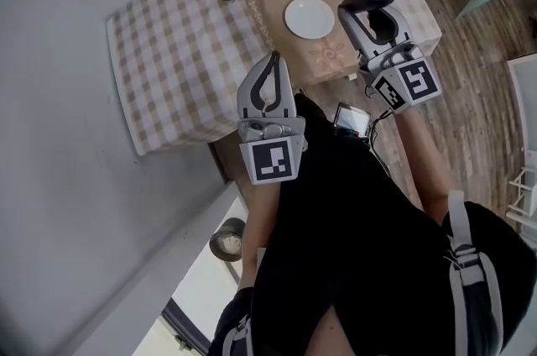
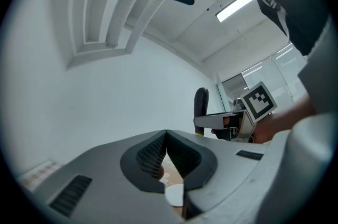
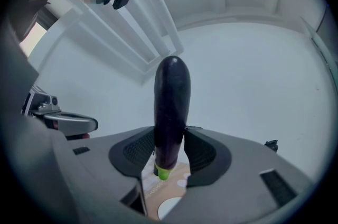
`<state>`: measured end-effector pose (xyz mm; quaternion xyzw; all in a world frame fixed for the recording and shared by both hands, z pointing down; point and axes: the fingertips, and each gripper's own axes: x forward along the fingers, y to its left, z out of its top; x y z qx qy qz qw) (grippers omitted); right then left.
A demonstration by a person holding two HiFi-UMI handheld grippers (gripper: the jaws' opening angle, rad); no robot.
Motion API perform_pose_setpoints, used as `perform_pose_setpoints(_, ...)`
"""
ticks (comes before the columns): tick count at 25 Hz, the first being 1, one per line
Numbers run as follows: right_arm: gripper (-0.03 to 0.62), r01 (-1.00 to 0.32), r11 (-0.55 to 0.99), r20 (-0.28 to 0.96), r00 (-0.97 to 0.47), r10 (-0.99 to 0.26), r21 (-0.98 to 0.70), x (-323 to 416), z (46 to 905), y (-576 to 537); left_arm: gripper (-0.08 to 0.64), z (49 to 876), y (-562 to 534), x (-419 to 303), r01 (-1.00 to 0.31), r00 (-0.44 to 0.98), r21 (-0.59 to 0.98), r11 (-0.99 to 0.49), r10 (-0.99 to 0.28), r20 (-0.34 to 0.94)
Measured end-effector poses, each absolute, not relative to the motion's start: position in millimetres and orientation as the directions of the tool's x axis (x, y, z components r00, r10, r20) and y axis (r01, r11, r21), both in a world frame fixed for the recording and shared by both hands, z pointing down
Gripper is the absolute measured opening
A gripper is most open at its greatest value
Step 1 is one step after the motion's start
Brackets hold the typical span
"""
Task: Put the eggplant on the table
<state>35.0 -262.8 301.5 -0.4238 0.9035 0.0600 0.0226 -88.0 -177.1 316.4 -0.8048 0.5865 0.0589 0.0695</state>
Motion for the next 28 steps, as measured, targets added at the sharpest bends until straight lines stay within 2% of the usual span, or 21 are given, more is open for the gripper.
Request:
perform_pose_setpoints(12, 0.179, -0.739, 0.672, 0.121, -0.665, -0.737, 0.038, 29, 365, -314, -0.011, 337, -207, -93, -0.96, 0.28, -0.053, -0.275, -0.952, -0.125)
perform_pose_setpoints(28, 0.179, -0.683, 0.729, 0.449, -0.667, -0.594, -0.049, 23, 465, -364, -0.012, 351, -234, -96, -0.967, 0.255, -0.05, -0.251, -0.963, -0.092)
